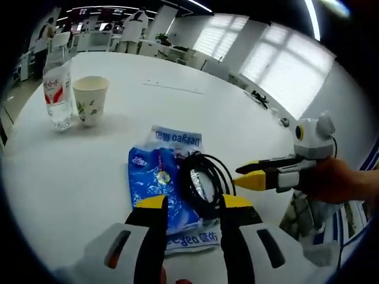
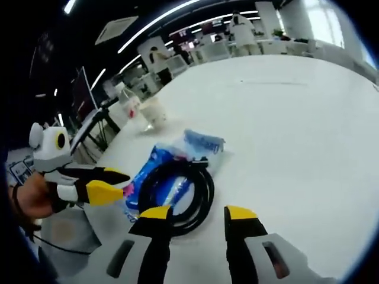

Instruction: Arrange the tabletop items into an orderly group along one side of the table until the central work area is clear of visible clutter.

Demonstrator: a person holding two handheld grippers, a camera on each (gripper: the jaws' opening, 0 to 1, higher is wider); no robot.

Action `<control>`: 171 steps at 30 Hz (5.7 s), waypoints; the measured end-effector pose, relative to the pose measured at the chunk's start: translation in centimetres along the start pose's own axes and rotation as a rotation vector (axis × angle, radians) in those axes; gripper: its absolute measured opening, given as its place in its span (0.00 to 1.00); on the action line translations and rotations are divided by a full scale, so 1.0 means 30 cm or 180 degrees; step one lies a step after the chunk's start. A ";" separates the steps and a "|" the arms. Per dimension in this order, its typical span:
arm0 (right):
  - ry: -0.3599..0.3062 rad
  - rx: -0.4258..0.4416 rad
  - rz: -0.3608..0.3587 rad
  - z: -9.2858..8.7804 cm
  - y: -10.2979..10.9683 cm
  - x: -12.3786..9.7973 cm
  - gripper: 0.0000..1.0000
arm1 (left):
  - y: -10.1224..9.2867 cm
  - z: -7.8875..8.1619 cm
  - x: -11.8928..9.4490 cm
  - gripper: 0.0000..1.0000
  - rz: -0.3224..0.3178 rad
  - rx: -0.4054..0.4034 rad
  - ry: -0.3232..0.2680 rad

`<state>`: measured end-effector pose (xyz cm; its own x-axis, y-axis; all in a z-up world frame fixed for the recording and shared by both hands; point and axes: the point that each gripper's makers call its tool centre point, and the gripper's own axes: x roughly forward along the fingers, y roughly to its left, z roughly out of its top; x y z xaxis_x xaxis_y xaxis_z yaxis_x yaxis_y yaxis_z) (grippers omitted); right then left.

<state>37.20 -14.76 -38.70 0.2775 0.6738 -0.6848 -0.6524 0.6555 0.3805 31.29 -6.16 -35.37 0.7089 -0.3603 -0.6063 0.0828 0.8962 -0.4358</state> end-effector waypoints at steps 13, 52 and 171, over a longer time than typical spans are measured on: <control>-0.0048 0.0397 -0.0077 -0.001 -0.004 0.025 0.25 | -0.008 -0.030 0.056 0.24 0.0041 -0.0187 0.0134; -0.0263 0.0399 -0.0049 0.039 -0.026 -0.027 0.01 | -0.033 -0.016 0.126 0.06 -0.0017 -0.0252 0.0095; -0.0423 0.0607 -0.0253 0.163 -0.329 -0.123 0.00 | -0.179 0.161 0.457 0.04 -0.0351 0.0159 0.0279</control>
<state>46.07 -22.05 -36.90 0.4214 0.6482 -0.6342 -0.4834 0.7522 0.4477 43.95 -14.66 -38.12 0.6299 -0.4767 -0.6132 0.1931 0.8609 -0.4708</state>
